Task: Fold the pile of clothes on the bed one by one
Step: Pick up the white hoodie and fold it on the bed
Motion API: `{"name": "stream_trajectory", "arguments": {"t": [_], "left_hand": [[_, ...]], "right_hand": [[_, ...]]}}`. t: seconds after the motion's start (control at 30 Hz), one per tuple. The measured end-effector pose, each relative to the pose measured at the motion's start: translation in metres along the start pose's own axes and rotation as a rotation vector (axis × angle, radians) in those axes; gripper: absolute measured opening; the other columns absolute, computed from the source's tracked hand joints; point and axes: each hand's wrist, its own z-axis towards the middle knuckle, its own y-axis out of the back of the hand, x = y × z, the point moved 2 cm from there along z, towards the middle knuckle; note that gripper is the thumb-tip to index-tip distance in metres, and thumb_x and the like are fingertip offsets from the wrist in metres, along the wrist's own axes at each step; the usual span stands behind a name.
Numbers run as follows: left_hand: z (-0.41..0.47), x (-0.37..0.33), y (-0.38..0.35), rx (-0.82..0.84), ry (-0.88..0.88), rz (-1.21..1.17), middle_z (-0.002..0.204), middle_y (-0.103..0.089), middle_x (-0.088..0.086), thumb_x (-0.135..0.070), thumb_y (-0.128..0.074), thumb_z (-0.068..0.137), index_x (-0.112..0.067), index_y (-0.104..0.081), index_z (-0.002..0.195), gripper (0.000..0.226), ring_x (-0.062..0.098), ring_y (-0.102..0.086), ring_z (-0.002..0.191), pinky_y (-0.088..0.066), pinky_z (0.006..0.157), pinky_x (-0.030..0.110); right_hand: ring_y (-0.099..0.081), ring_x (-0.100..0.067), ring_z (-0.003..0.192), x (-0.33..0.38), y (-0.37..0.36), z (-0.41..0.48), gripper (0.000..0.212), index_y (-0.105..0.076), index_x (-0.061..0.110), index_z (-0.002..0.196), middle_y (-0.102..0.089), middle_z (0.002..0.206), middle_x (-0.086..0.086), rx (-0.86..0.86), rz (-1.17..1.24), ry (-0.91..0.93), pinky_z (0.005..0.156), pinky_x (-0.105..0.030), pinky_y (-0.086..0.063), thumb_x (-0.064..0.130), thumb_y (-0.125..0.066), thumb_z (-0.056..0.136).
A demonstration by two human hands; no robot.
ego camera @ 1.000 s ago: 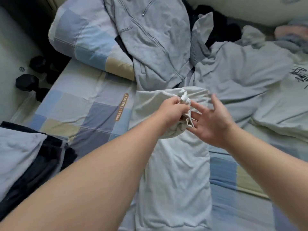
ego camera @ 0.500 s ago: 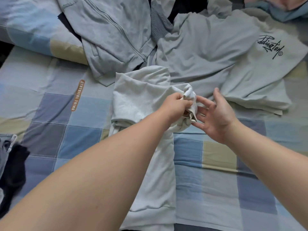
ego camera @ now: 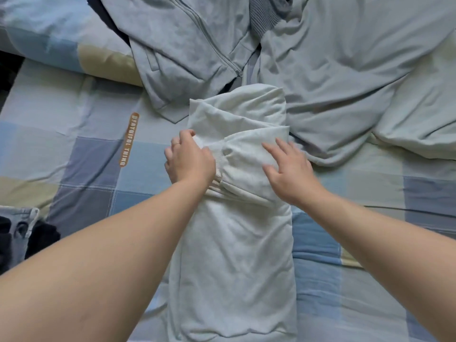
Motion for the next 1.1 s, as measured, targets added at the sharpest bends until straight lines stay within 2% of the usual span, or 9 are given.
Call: {"name": "stream_trajectory", "arguments": {"t": [0.07,0.13,0.2,0.27,0.33,0.43,0.53,0.83,1.1], "left_hand": [[0.002,0.000,-0.016,-0.023,-0.255,0.134,0.154,-0.038,0.000,-0.031,-0.050,0.100,-0.025,-0.044,0.141,0.043,0.027,-0.029,0.142,-0.029,0.110,0.043],[0.010,0.003,-0.042,0.100,-0.473,0.279,0.165,-0.022,-0.001,-0.040,-0.045,0.103,-0.031,-0.037,0.149,0.048,0.025,-0.013,0.152,-0.018,0.119,0.044],[0.023,0.014,-0.074,0.271,-0.552,0.430,0.170,-0.002,-0.003,-0.053,-0.035,0.104,-0.040,-0.020,0.157,0.057,0.024,0.004,0.155,-0.005,0.124,0.048],[0.040,0.031,-0.104,0.357,-0.551,0.513,0.169,0.011,-0.004,-0.064,-0.027,0.101,-0.046,-0.002,0.157,0.065,0.023,0.014,0.155,0.004,0.124,0.052],[0.051,0.047,-0.127,0.302,-0.583,0.539,0.169,0.014,-0.004,-0.070,-0.022,0.098,-0.049,0.005,0.156,0.067,0.023,0.017,0.154,0.008,0.123,0.055],[0.058,0.061,-0.146,0.116,-0.663,0.527,0.170,0.003,-0.002,-0.070,-0.023,0.095,-0.047,-0.004,0.157,0.069,0.025,0.007,0.156,0.006,0.122,0.056],[0.060,0.066,-0.154,0.031,-0.714,0.503,0.169,-0.007,0.000,-0.069,-0.028,0.093,-0.044,-0.015,0.158,0.071,0.027,-0.002,0.156,0.002,0.122,0.058],[0.064,0.064,-0.156,0.013,-0.722,0.500,0.169,-0.008,-0.001,-0.069,-0.028,0.093,-0.046,-0.013,0.157,0.070,0.026,-0.002,0.156,0.002,0.122,0.058],[0.029,0.068,-0.142,0.107,-0.570,0.456,0.168,0.018,-0.005,-0.063,-0.022,0.100,-0.045,0.007,0.157,0.066,0.021,0.021,0.153,0.014,0.122,0.051]], "right_hand": [[0.005,-0.030,0.155,-0.004,-0.020,0.022,0.060,-0.018,0.037,0.158,0.001,0.169,-0.002,0.000,-0.213,-0.012,0.123,-0.051,-0.004,0.040,-0.041,0.102],[0.015,-0.033,0.153,-0.013,-0.041,0.044,0.065,-0.007,0.039,0.159,0.014,0.168,-0.001,0.001,-0.368,0.000,0.121,-0.059,0.002,0.051,-0.035,0.101],[0.021,-0.033,0.152,-0.029,-0.064,0.064,0.069,0.001,0.041,0.159,0.022,0.167,0.000,0.011,-0.423,-0.004,0.119,-0.062,0.007,0.062,-0.028,0.099],[0.021,-0.035,0.152,-0.046,-0.088,0.080,0.074,0.003,0.040,0.159,0.023,0.166,-0.002,-0.014,-0.437,0.013,0.120,-0.061,0.005,0.067,-0.028,0.097],[0.016,-0.038,0.152,-0.059,-0.109,0.089,0.078,-0.004,0.037,0.160,0.017,0.167,-0.007,-0.111,-0.406,0.064,0.121,-0.061,0.000,0.067,-0.034,0.095],[0.002,-0.045,0.152,-0.074,-0.130,0.097,0.081,-0.022,0.030,0.160,-0.001,0.168,-0.016,-0.288,-0.344,0.156,0.120,-0.064,-0.006,0.062,-0.045,0.089],[-0.007,-0.049,0.151,-0.081,-0.137,0.101,0.080,-0.031,0.025,0.157,-0.013,0.165,-0.021,-0.388,-0.301,0.220,0.119,-0.066,-0.011,0.056,-0.052,0.087],[-0.007,-0.048,0.151,-0.083,-0.136,0.103,0.080,-0.031,0.025,0.157,-0.013,0.165,-0.020,-0.410,-0.270,0.228,0.119,-0.065,-0.012,0.055,-0.052,0.086],[0.003,-0.037,0.154,-0.077,-0.140,0.058,0.078,-0.013,0.037,0.160,0.006,0.169,-0.008,-0.292,-0.164,0.048,0.122,-0.057,-0.013,0.060,-0.037,0.089]]}}
